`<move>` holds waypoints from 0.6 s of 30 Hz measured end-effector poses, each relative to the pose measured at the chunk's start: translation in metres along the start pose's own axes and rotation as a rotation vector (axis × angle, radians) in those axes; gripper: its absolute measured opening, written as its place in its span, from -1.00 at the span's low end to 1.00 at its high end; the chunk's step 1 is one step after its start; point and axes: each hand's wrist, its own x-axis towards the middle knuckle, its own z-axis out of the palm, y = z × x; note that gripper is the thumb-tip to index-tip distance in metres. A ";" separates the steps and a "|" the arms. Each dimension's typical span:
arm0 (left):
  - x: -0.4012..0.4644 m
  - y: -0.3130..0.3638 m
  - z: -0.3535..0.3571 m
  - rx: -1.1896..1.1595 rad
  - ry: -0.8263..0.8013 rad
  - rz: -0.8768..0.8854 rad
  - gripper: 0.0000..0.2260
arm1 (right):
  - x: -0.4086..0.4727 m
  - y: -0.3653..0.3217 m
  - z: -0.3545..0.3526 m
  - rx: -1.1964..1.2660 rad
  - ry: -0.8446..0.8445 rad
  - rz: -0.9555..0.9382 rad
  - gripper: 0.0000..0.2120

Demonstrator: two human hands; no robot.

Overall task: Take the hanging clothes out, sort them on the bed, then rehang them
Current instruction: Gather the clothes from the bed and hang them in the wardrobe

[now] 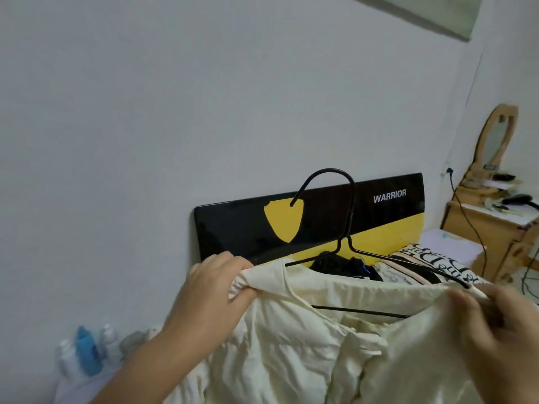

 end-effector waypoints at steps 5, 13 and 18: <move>-0.042 0.011 -0.045 -0.024 0.022 0.053 -0.56 | -0.011 -0.011 -0.029 0.074 -0.115 0.008 -0.69; -0.101 0.039 -0.099 0.026 0.163 -0.268 -0.80 | -0.025 -0.070 -0.041 0.162 -0.273 -0.013 -0.65; -0.154 0.065 -0.118 0.103 0.293 -0.421 -0.74 | -0.036 -0.090 -0.049 0.328 -0.455 -0.075 -0.58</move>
